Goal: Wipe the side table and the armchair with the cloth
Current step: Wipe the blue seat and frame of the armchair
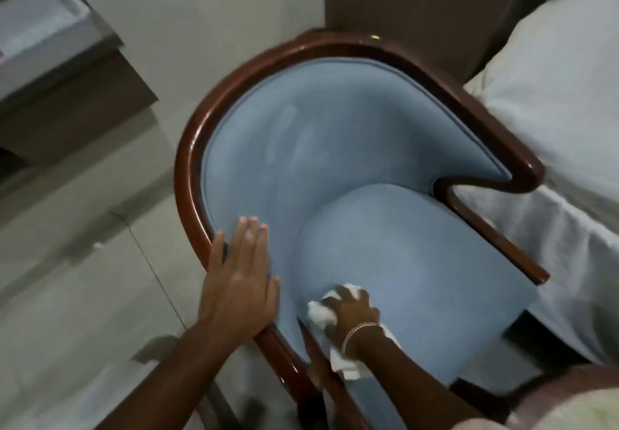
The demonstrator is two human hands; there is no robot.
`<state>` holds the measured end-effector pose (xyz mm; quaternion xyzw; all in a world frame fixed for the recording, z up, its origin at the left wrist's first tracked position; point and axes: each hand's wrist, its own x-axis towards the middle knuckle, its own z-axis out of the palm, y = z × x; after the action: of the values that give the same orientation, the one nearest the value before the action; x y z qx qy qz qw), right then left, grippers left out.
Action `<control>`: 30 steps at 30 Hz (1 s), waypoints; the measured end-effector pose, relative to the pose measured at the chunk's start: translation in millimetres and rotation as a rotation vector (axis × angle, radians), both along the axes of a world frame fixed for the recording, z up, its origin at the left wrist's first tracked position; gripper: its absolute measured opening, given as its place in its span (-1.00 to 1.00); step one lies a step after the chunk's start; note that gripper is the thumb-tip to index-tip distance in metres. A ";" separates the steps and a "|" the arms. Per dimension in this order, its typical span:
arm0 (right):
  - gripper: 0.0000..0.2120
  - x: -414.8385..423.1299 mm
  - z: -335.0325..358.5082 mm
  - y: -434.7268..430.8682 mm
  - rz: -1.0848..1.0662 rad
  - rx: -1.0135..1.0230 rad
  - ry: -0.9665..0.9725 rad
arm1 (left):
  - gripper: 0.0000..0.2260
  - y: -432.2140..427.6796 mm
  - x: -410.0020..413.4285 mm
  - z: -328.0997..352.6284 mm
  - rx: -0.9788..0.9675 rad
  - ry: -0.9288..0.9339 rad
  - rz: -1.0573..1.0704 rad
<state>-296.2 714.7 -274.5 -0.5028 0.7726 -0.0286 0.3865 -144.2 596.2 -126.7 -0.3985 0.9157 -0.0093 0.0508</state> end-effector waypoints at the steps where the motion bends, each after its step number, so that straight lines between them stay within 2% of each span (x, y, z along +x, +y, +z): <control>1: -0.64 -7.5 9.5 -12.5 -0.242 -0.030 -0.107 | -0.34 -21.3 6.3 3.7 -0.008 0.012 -0.014; 3: -0.73 -22.9 25.5 -45.3 -0.701 -0.061 -0.433 | -0.33 -68.3 14.7 8.9 -0.033 0.017 -0.069; 5: -0.69 -27.8 38.4 -83.5 -0.999 -0.116 -0.769 | -0.32 -115.4 12.9 13.0 -0.050 0.004 -0.142; 6: -0.64 -24.2 42.4 -102.5 -1.075 -0.162 -0.878 | -0.31 -137.1 8.3 15.2 -0.059 0.012 -0.167; 8: -0.64 -3.4 46.4 -137.3 -1.058 -0.273 -0.968 | -0.32 -178.0 -7.6 20.1 -0.073 0.053 -0.196; 10: -0.66 25.4 47.6 -158.8 -0.890 -0.287 -0.950 | -0.33 -213.7 -26.5 26.2 -0.085 0.091 -0.246; 11: -0.57 37.7 44.5 -165.8 -0.834 -0.266 -0.919 | -0.32 -229.3 -33.6 29.2 -0.081 0.101 -0.293; 13: -0.50 47.1 43.2 -172.0 -0.850 -0.279 -0.864 | -0.32 -257.9 -48.1 34.2 -0.047 0.122 -0.396; 15: -0.56 51.9 50.6 -179.1 -0.882 -0.358 -0.771 | -0.33 -282.7 -65.4 38.9 0.013 0.152 -0.487; 17: -0.51 55.6 69.5 -204.9 -0.908 -0.557 -0.653 | -0.35 -301.0 -82.4 42.1 0.084 0.187 -0.548; 20: -0.42 34.1 90.4 -276.9 -0.976 -0.871 -0.392 | -0.33 -312.6 -95.0 42.0 0.062 0.207 -0.656; 22: -0.43 -17.1 86.8 -312.1 -1.102 -0.996 -0.207 | -0.32 -314.8 -97.1 37.3 0.010 0.200 -0.697; 23: -0.42 -42.7 79.3 -318.7 -1.153 -0.995 -0.172 | -0.33 -315.4 -97.7 34.9 -0.016 0.196 -0.712; 25: -0.45 -54.9 59.0 -312.3 -1.232 -0.949 -0.246 | -0.33 -315.8 -99.9 34.4 -0.042 0.178 -0.713; 28: -0.51 -9.9 44.8 -286.4 -1.315 -0.857 -0.469 | -0.31 -316.7 -110.2 48.1 -0.005 0.155 -0.692; 30: -0.47 24.3 44.8 -278.2 -1.277 -0.838 -0.411 | -0.31 -312.3 -115.1 41.4 0.007 0.147 -0.705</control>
<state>-271.9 436.5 -229.7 -0.0503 0.7498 -0.6259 0.2087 -259.3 283.9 -85.4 -0.0578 0.9981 0.0056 -0.0199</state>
